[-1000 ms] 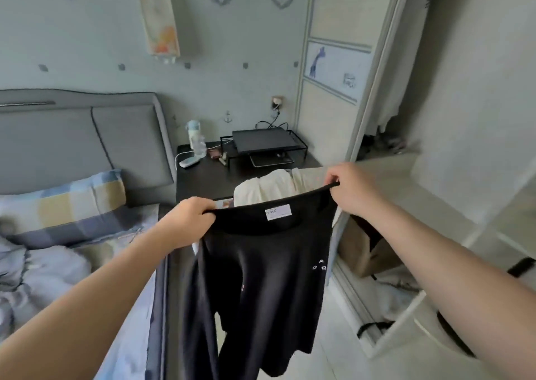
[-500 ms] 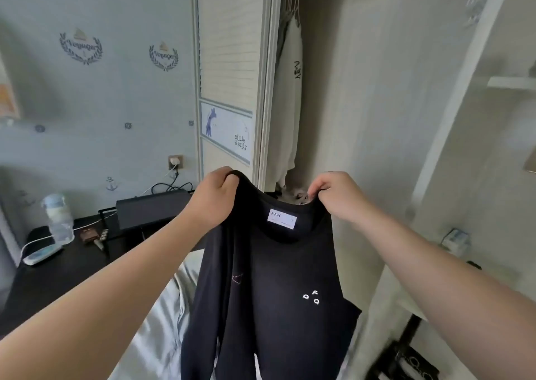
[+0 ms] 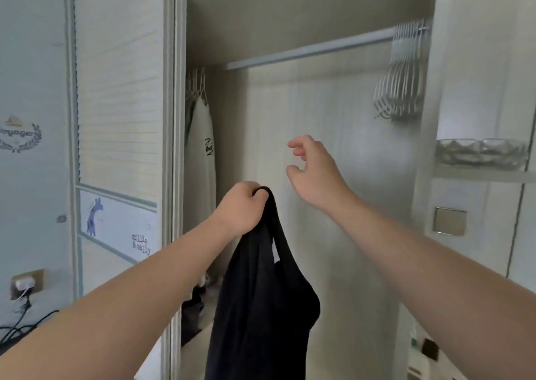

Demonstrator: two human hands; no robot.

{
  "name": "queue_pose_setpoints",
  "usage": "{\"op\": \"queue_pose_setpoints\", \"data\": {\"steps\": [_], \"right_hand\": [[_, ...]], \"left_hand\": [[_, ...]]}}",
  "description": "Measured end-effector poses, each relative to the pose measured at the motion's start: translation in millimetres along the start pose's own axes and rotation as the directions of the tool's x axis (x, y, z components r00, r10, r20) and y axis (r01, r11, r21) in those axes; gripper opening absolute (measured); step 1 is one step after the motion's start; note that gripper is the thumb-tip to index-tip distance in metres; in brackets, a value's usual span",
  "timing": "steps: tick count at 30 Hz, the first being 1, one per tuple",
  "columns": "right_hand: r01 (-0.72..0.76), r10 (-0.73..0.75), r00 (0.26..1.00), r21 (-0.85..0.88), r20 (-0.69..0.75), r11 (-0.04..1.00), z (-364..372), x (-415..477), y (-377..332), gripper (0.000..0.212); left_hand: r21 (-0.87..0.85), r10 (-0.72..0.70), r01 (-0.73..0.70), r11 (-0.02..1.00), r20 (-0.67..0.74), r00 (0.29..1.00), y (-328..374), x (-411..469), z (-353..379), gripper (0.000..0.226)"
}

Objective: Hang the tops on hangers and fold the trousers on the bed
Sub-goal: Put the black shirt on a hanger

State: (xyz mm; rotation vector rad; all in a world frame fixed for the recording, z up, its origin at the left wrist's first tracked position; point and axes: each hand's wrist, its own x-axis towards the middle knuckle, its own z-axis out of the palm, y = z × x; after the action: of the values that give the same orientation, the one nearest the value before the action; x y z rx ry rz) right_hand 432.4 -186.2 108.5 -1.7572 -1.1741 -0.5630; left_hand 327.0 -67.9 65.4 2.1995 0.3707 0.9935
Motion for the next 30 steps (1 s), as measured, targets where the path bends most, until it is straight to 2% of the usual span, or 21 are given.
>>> {"op": "queue_pose_setpoints", "data": {"steps": [3,8,11,15,19,21,23,25,30], "right_hand": [[-0.023,-0.001,0.994,-0.217,-0.108,0.976,-5,56,-1,0.044],[-0.107,-0.052,0.961,-0.535,-0.273,0.838,-11,132,2,0.045],[-0.179,-0.13,0.932,-0.742,-0.338,0.647,-20,164,13,0.041],[-0.274,-0.08,0.943,-0.889,-0.324,0.368,-52,198,30,0.039],[-0.352,-0.067,0.932,-0.934,-0.356,0.064,-93,223,51,0.045],[-0.388,-0.058,0.921,-0.921,-0.386,-0.027,-110,230,62,0.049],[-0.408,-0.005,0.913,-0.911,-0.408,-0.06,-122,237,71,0.052],[-0.434,0.031,0.9,-0.9,-0.435,-0.045,-129,243,79,0.049],[-0.469,0.003,0.883,-0.883,-0.469,-0.028,-139,261,93,0.041]], "left_hand": [[-0.036,0.059,-0.058,0.998,0.037,0.998,2,55,2,0.025],[-0.103,0.176,-0.171,0.98,0.038,0.984,5,134,6,0.023],[-0.16,0.242,-0.232,0.96,0.05,0.969,9,169,15,0.022],[-0.222,0.284,-0.261,0.939,0.076,0.956,15,208,34,0.022],[-0.216,0.312,-0.284,0.934,0.107,0.944,19,236,55,0.022],[-0.207,0.32,-0.294,0.933,0.107,0.941,21,247,63,0.023],[-0.203,0.325,-0.301,0.932,0.096,0.941,23,257,69,0.024],[-0.182,0.338,-0.319,0.93,0.084,0.938,24,266,74,0.025],[-0.104,0.35,-0.342,0.934,0.061,0.935,23,283,82,0.026]]}}
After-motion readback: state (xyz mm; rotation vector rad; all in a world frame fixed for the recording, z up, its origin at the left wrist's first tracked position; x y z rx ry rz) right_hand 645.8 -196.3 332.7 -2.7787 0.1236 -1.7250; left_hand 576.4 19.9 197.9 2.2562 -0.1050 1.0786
